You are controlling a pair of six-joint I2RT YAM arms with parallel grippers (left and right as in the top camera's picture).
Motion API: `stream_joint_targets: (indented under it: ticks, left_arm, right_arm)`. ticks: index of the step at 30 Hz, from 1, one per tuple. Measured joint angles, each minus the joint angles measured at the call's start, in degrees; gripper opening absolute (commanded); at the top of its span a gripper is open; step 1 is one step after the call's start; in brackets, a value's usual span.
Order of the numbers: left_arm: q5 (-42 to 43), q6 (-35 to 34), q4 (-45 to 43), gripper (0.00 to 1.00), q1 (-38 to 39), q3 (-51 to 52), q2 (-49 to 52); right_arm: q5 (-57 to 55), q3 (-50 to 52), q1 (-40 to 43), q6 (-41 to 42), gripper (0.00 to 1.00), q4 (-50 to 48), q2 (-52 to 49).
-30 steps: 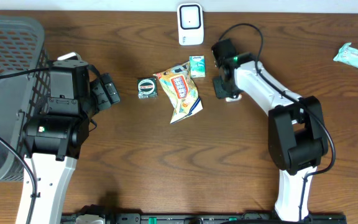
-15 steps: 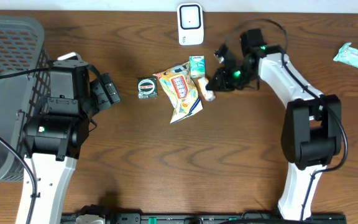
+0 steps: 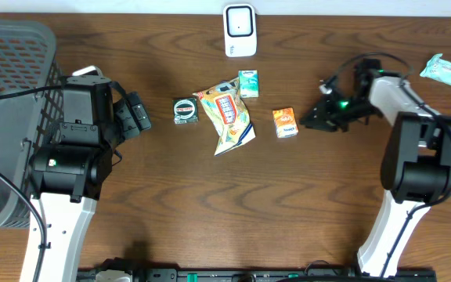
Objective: Scan the item barcode
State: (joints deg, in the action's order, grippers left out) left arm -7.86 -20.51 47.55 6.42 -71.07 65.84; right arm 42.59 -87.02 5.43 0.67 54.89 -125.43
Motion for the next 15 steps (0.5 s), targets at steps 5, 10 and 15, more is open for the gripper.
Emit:
stream_joint_targets:
  ticks: [5, 10, 15]
  left_arm:
    - [0.0, 0.0, -0.02, 0.98, 0.0, 0.0, 0.0]
    - [0.0, 0.0, -0.02, 0.98, 0.0, 0.0, 0.0]
    - [0.0, 0.0, 0.0, 0.98, 0.0, 0.0, 0.0]
  right_arm:
    - [-1.92, -4.76, 1.55, -0.83, 0.4, 4.96, 0.02]
    - [-2.89, -5.64, -0.09, -2.8, 0.54, 4.83, 0.09]
    - [-5.81, -5.2, -3.58, -2.56, 0.56, -0.44, 0.09]
